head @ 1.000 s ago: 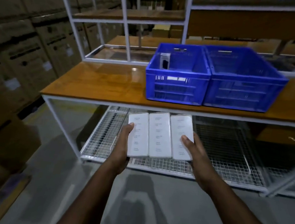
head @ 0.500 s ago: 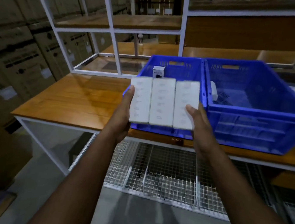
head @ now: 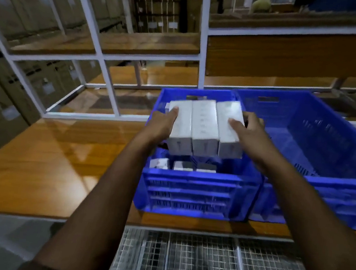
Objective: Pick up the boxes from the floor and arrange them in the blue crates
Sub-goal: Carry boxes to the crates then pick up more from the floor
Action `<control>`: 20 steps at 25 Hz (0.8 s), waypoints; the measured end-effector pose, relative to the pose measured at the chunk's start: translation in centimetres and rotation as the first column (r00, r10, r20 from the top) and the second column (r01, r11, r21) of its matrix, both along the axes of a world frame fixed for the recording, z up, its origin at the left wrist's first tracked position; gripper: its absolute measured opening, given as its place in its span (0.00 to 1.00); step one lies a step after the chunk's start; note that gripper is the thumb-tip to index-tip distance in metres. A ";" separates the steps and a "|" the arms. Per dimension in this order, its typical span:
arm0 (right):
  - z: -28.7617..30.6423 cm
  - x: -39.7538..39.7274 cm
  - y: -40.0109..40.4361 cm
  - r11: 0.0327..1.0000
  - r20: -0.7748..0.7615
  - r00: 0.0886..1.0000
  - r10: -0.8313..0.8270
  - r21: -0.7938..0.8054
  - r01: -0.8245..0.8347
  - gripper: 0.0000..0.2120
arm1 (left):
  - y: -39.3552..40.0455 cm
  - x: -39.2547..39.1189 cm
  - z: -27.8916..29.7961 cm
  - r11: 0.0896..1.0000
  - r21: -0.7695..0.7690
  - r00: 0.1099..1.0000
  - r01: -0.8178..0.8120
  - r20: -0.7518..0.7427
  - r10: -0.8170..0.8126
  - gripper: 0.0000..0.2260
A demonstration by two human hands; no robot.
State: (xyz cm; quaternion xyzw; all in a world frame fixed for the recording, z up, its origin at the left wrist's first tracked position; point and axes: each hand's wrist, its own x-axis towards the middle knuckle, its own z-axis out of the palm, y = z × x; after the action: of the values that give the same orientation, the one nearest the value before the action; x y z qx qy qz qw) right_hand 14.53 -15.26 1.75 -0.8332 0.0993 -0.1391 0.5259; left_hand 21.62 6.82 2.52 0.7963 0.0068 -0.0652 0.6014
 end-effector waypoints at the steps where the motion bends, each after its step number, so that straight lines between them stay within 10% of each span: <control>1: -0.1 0.9 -0.2 1.000 -0.056 0.998 0.001 -0.025 -0.003 0.26 | -0.1 1.4 -0.1 0.997 0.036 0.997 0.067 -0.046 -0.066 0.22; 10: -0.2 4.2 -0.3 0.793 -0.417 0.901 -0.118 -0.586 -0.167 0.45 | -1.5 10.2 -0.3 0.787 0.314 0.835 0.531 -0.356 -0.421 0.29; 17: -0.6 6.9 1.2 0.639 -0.467 0.880 -0.090 -0.705 -0.309 0.33 | -1.6 11.8 -2.3 0.680 0.479 0.825 0.555 -0.418 -0.380 0.24; 20: -2.0 8.2 1.8 0.485 -0.607 0.785 -0.125 -0.727 -0.485 0.30 | -1.8 11.8 -4.4 0.427 0.653 0.773 0.626 -0.451 -0.445 0.27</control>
State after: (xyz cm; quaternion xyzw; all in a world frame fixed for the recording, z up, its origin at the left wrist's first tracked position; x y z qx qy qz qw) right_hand 22.77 -13.47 -0.30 -0.9847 0.0799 0.1546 -0.0041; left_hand 33.41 5.02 -1.83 0.9209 -0.1575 -0.3278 0.1404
